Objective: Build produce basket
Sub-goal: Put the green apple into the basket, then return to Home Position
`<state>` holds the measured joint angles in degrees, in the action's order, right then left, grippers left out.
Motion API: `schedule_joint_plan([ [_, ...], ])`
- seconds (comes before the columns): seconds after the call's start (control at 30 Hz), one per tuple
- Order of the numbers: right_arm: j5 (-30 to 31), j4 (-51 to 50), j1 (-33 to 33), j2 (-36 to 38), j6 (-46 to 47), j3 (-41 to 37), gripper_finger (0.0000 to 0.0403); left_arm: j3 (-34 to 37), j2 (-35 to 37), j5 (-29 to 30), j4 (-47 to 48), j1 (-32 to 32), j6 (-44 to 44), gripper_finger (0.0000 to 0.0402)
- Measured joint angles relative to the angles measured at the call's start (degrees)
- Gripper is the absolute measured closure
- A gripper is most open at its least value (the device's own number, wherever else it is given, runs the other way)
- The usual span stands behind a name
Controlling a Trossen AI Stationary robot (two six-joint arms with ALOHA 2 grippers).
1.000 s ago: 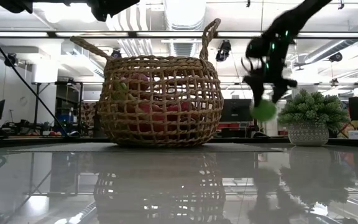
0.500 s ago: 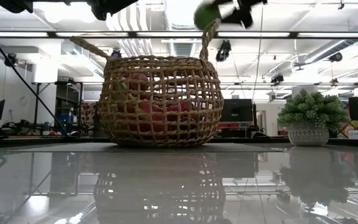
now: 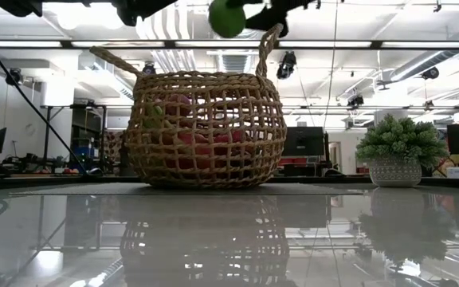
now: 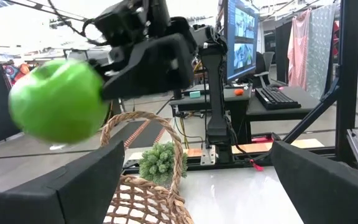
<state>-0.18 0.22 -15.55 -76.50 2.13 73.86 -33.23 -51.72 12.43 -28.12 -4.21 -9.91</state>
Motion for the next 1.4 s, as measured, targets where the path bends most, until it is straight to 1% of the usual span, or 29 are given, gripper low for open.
schedule_joint_plan([
  [0.17, 4.3, -6.2, 0.0, -6.0, -3.5, 5.7, 0.0078, 0.0, 0.0, 0.0, 0.0, 0.0, 0.0, 0.0014],
  [0.23, 4.7, -9.4, 0.0, -8.2, -4.4, 8.4, 0.0078, 0.0, 0.0, 0.0, 0.0, 0.0, 0.0, 0.0014],
  [0.33, 4.9, -15.2, -0.1, -11.7, -3.2, 13.0, 0.0073, 0.0, 0.0, 0.0, 0.0, 0.0, -0.6, 0.0014],
  [0.43, 5.3, -22.8, -0.2, -15.1, -3.0, 17.8, 0.0055, 0.0, 0.0, 0.0, 0.0, 0.0, -1.0, 0.0014],
  [0.53, 8.0, -29.9, -0.2, -18.3, -2.9, 22.6, 0.0038, 0.0, 0.0, 0.0, 0.1, 0.0, -1.0, 0.0014],
  [0.7, 13.5, -39.7, -0.2, -22.6, -2.1, 29.3, 0.0034, 0.0, 0.0, 0.0, 0.1, 0.0, -1.0, 0.0014],
  [0.8, 13.8, -42.2, -0.2, -24.1, -2.0, 31.9, 0.0034, 0.0, 0.0, 0.0, 0.1, 0.0, -1.0, 0.0014],
  [0.93, 13.8, -44.7, 0.1, -24.9, -2.2, 34.8, 0.0033, 0.0, 0.0, 0.0, 0.1, 0.0, -1.0, 0.0014],
  [1.03, 13.8, -45.3, 1.1, -24.3, -2.4, 35.6, 0.0033, 0.0, 0.0, 0.0, 0.1, 0.0, -1.0, 0.0014],
  [1.27, 13.8, -45.4, 5.2, -19.5, -4.5, 35.2, 0.0033, 0.0, 0.0, 0.0, 0.3, 0.0, -1.0, 0.0014],
  [1.4, 13.8, -44.5, 9.2, -16.0, -6.6, 32.4, 0.0033, 0.0, 0.0, 0.0, 3.2, 0.0, 1.8, 0.0014],
])
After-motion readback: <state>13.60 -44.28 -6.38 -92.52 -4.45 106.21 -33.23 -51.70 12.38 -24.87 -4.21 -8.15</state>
